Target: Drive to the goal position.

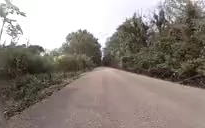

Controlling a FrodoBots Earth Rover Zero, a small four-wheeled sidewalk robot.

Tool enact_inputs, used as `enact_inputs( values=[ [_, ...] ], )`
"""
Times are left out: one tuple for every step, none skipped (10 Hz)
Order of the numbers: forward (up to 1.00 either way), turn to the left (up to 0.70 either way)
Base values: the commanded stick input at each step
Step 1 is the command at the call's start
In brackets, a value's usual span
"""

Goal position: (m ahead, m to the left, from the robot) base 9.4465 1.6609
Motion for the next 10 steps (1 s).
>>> enact_inputs(
  values=[
    [0.70, 0.00],
    [0.70, 0.00],
    [0.70, 0.00],
    [0.70, 0.00],
    [0.70, 0.00],
    [0.70, 0.00],
    [0.70, 0.00],
    [0.70, 0.00],
    [0.70, 0.00],
    [0.70, 0.00]
  ],
)
